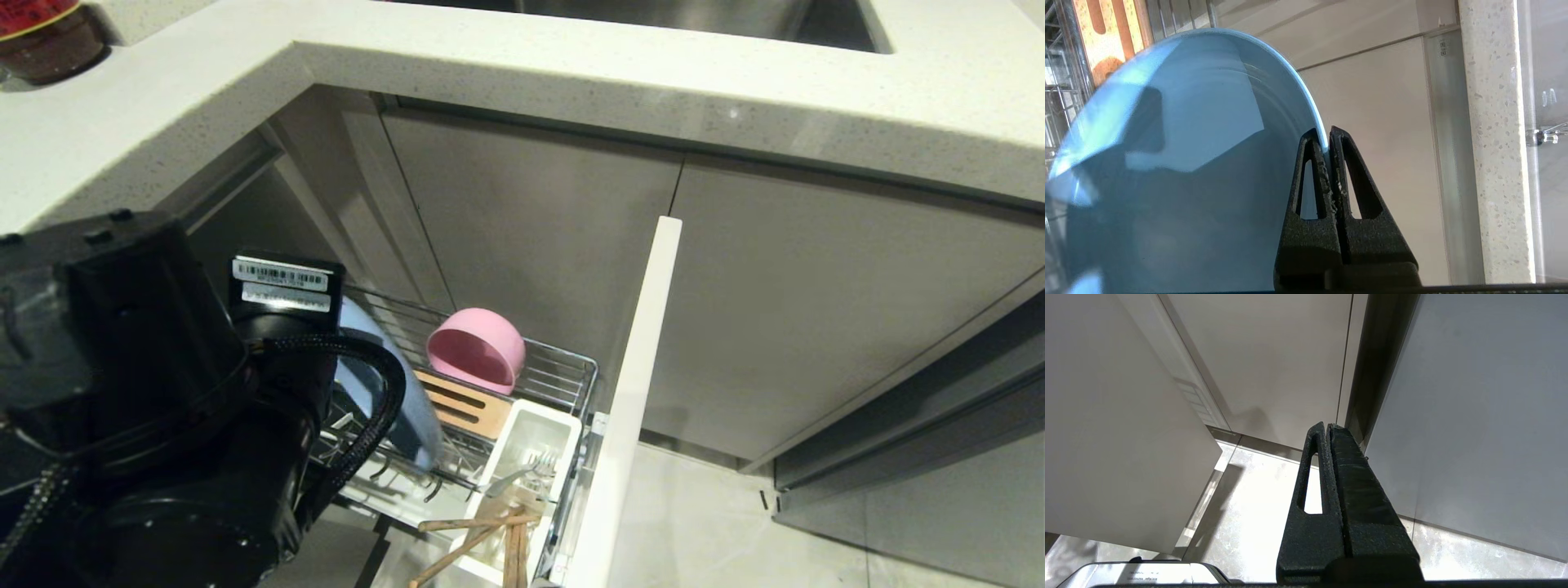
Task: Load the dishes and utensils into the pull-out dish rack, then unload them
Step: Pick up the plate and place it in the cupboard
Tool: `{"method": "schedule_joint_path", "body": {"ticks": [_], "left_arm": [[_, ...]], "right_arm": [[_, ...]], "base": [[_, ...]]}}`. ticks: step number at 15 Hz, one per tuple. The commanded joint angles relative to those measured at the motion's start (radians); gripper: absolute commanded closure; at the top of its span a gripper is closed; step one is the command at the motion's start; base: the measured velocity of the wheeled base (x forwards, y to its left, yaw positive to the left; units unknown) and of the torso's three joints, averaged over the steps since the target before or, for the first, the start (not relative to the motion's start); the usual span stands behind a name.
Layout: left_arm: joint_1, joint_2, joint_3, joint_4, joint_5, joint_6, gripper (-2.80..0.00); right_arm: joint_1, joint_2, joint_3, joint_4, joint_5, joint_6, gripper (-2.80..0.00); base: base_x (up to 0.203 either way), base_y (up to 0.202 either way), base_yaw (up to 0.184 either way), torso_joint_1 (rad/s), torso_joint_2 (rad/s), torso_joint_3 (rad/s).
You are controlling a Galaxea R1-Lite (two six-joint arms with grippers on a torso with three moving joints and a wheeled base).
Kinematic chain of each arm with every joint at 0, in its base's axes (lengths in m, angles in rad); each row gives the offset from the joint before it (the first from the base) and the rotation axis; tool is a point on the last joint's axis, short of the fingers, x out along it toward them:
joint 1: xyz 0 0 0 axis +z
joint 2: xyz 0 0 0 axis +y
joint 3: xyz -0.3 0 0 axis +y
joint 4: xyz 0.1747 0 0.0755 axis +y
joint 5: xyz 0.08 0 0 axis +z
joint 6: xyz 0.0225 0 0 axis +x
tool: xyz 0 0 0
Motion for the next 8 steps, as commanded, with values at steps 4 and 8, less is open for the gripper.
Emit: {"method": "schedule_joint_path", "body": {"ticks": [4, 8], "left_arm": [[0.018, -0.001, 0.000, -0.005, 0.009, -0.006, 0.00], [0.025, 0.003, 0.006, 0.003, 0.008, -0.007, 0.00]], "right_arm": [[0.000, -0.001, 0.026, -0.001, 0.000, 0.000, 0.00], [0.000, -0.001, 0.026, -0.001, 0.000, 0.000, 0.00]], "base": [[0.000, 0.000, 0.000, 0.000, 0.00, 0.000], [0.000, 0.000, 0.000, 0.000, 0.00, 0.000]]}}
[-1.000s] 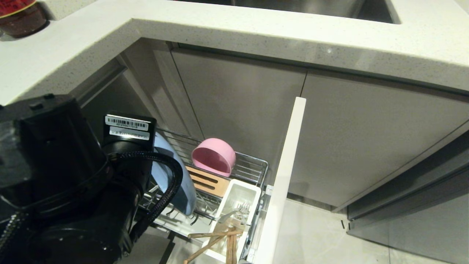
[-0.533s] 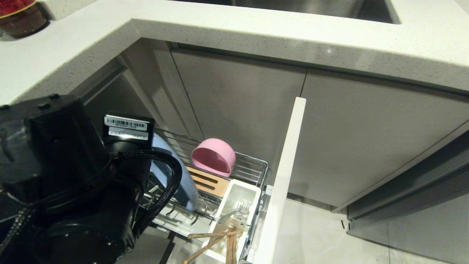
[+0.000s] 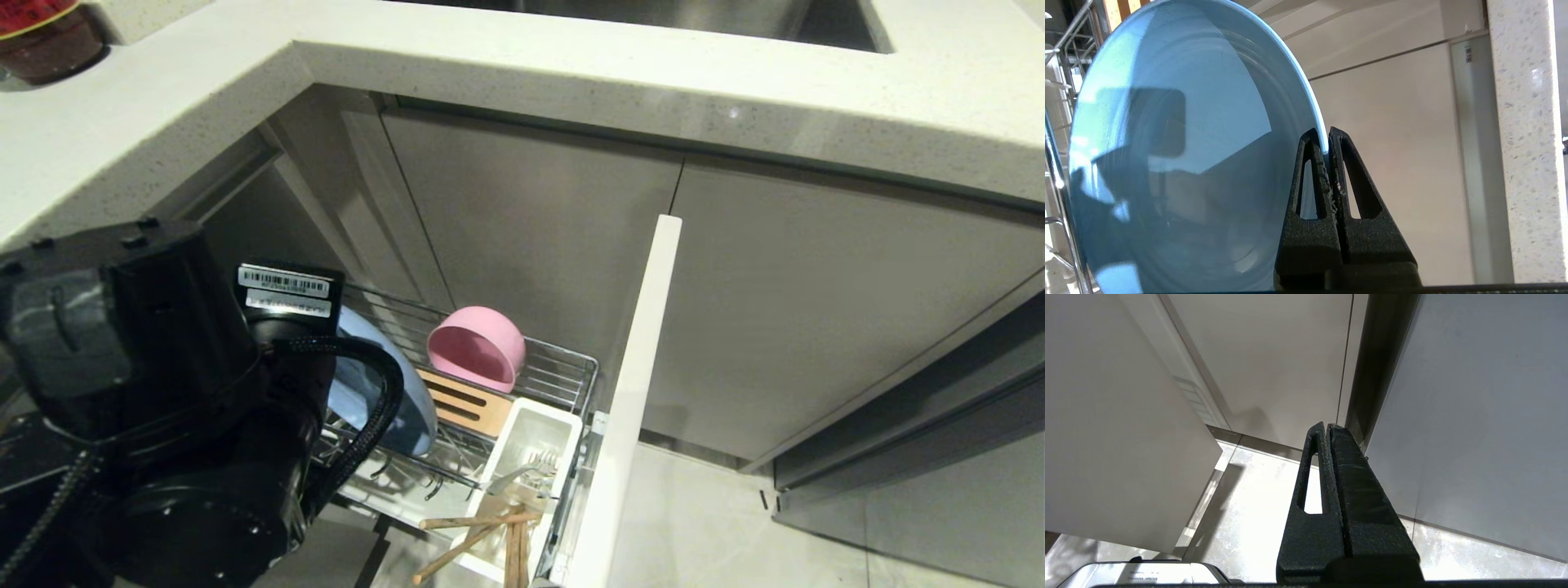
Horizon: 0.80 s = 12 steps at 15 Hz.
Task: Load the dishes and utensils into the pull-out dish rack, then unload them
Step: Pick up the plate and place it in the cupboard
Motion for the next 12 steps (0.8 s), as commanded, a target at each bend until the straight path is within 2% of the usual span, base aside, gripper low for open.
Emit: {"method": "schedule_joint_path", "body": {"ticks": [1, 3, 5, 12], "left_arm": [[0.004, 0.003, 0.009, 0.017, 0.006, -0.017, 0.00], [0.002, 0.000, 0.025, 0.106, 0.001, -0.080, 0.00], [-0.005, 0.003, 0.072, 0.148, -0.005, -0.136, 0.00], [-0.007, 0.019, 0.073, 0.151, -0.007, -0.143, 0.00]], "right_arm": [[0.000, -0.001, 0.026, -0.001, 0.000, 0.000, 0.00], [0.000, -0.001, 0.026, -0.001, 0.000, 0.000, 0.00], [0.000, -0.001, 0.026, -0.001, 0.000, 0.000, 0.00], [0.000, -0.001, 0.026, -0.001, 0.000, 0.000, 0.00]], "base": [[0.000, 0.000, 0.000, 0.000, 0.00, 0.000], [0.000, 0.000, 0.000, 0.000, 0.00, 0.000], [0.000, 0.000, 0.000, 0.000, 0.00, 0.000], [0.000, 0.000, 0.000, 0.000, 0.00, 0.000]]}}
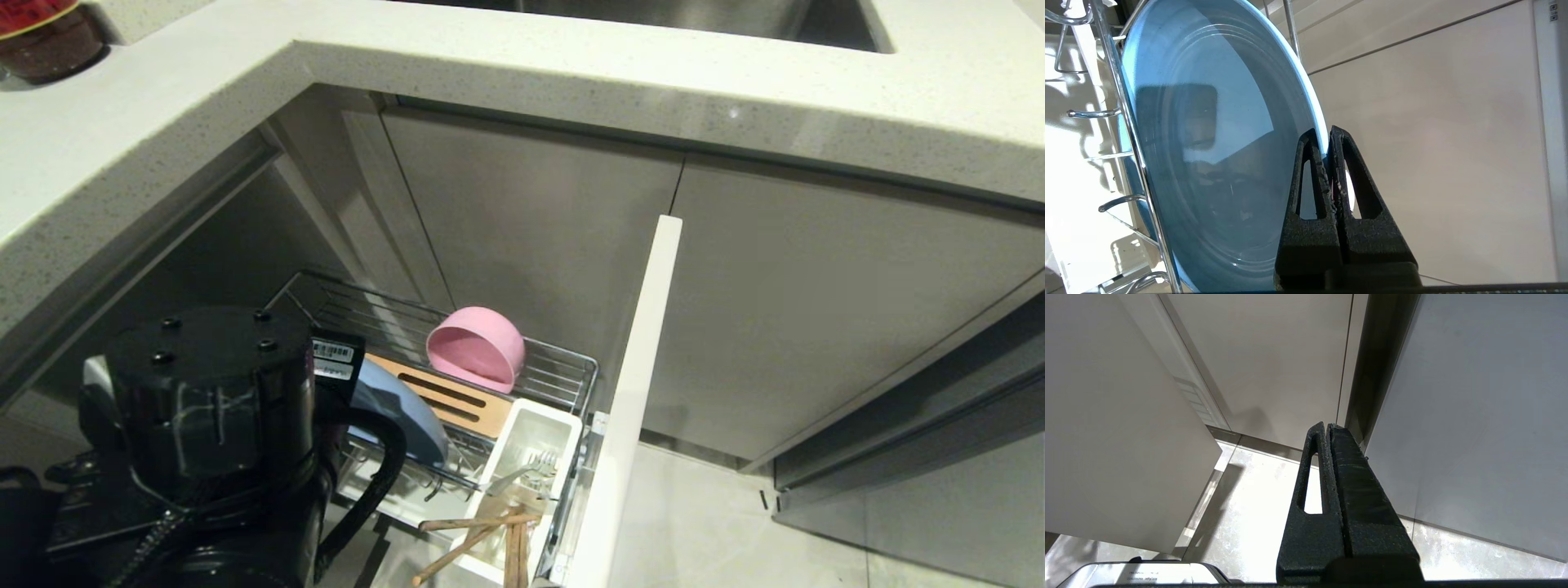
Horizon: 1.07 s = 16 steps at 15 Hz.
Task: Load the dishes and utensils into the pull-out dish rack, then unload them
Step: Pick up the plate and place it in the cupboard
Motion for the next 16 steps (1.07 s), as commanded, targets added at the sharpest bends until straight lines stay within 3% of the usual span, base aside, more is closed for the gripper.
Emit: {"method": "schedule_joint_path", "body": {"ticks": [1, 3, 4, 11, 16], "left_arm": [[0.000, 0.005, -0.001, -0.004, 0.006, -0.007, 0.00], [-0.002, 0.005, -0.002, -0.002, -0.002, -0.006, 0.00], [-0.002, 0.005, -0.002, -0.002, -0.007, -0.006, -2.80], [-0.002, 0.004, -0.007, 0.011, -0.006, -0.004, -2.80], [-0.053, -0.070, -0.055, 0.158, -0.016, -0.009, -2.80]], "right_arm": [[0.000, -0.001, 0.026, -0.001, 0.000, 0.000, 0.00], [0.000, -0.001, 0.026, -0.001, 0.000, 0.000, 0.00], [0.000, -0.001, 0.026, -0.001, 0.000, 0.000, 0.00], [0.000, -0.001, 0.026, -0.002, 0.000, 0.000, 0.00], [0.000, -0.001, 0.026, -0.001, 0.000, 0.000, 0.00]], "base": [[0.000, 0.000, 0.000, 0.000, 0.00, 0.000], [0.000, 0.000, 0.000, 0.000, 0.00, 0.000], [0.000, 0.000, 0.000, 0.000, 0.00, 0.000], [0.000, 0.000, 0.000, 0.000, 0.00, 0.000], [0.000, 0.000, 0.000, 0.000, 0.00, 0.000]]}}
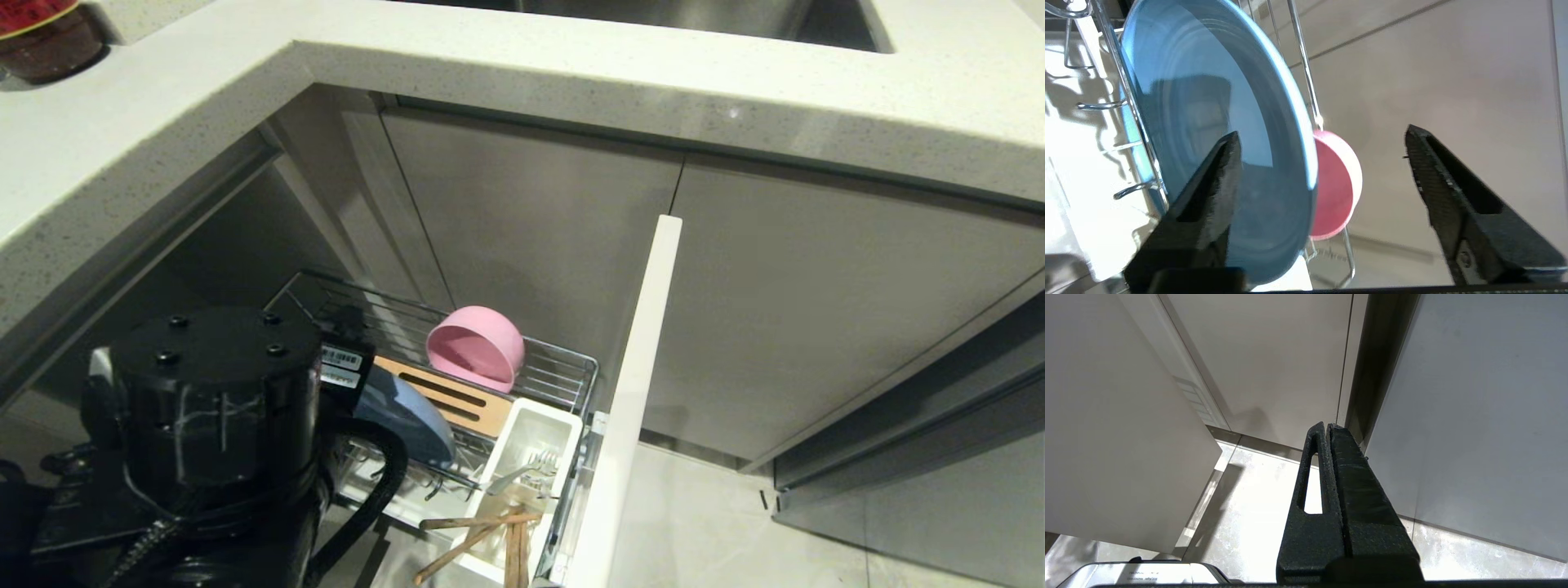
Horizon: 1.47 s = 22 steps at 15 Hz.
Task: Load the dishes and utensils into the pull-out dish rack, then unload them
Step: Pick up the plate and place it in the cupboard, then take the plate out of the cupboard
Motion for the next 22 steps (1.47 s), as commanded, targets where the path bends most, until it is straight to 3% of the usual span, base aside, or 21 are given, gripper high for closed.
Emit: {"method": "schedule_joint_path", "body": {"ticks": [1, 2, 3, 6, 8, 12, 14, 20, 22], "left_arm": [[-0.040, -0.065, -0.040, 0.064, 0.009, -0.008, -2.80], [-0.057, -0.082, -0.056, 0.086, 0.012, -0.008, -2.80], [-0.064, -0.093, -0.070, 0.106, 0.014, -0.006, 0.00], [-0.065, -0.125, -0.124, 0.191, 0.019, -0.002, 0.00], [-0.054, -0.137, -0.177, 0.199, 0.059, 0.005, 0.00], [0.002, -0.142, -0.289, 0.201, 0.070, 0.063, 0.00], [0.005, -0.143, -0.375, 0.233, 0.073, 0.096, 0.00], [0.006, -0.130, -0.734, 0.474, 0.064, 0.128, 0.00], [0.014, -0.129, -0.821, 0.514, 0.045, 0.207, 0.00]], "right_arm": [[0.000, -0.001, 0.026, -0.001, 0.000, 0.000, 0.00], [0.000, -0.001, 0.026, -0.001, 0.000, 0.000, 0.00], [0.000, -0.001, 0.026, -0.001, 0.000, 0.000, 0.00], [0.000, -0.001, 0.026, -0.001, 0.000, 0.000, 0.00], [0.000, -0.001, 0.026, -0.001, 0.000, 0.000, 0.00], [0.000, -0.001, 0.026, -0.001, 0.000, 0.000, 0.00], [0.000, -0.001, 0.026, -0.001, 0.000, 0.000, 0.00], [0.000, -0.001, 0.026, -0.001, 0.000, 0.000, 0.00], [0.000, -0.001, 0.026, -0.001, 0.000, 0.000, 0.00]], "base": [[0.000, 0.000, 0.000, 0.000, 0.00, 0.000], [0.000, 0.000, 0.000, 0.000, 0.00, 0.000], [0.000, 0.000, 0.000, 0.000, 0.00, 0.000], [0.000, 0.000, 0.000, 0.000, 0.00, 0.000], [0.000, 0.000, 0.000, 0.000, 0.00, 0.000], [0.000, 0.000, 0.000, 0.000, 0.00, 0.000], [0.000, 0.000, 0.000, 0.000, 0.00, 0.000], [0.000, 0.000, 0.000, 0.000, 0.00, 0.000], [0.000, 0.000, 0.000, 0.000, 0.00, 0.000]]}}
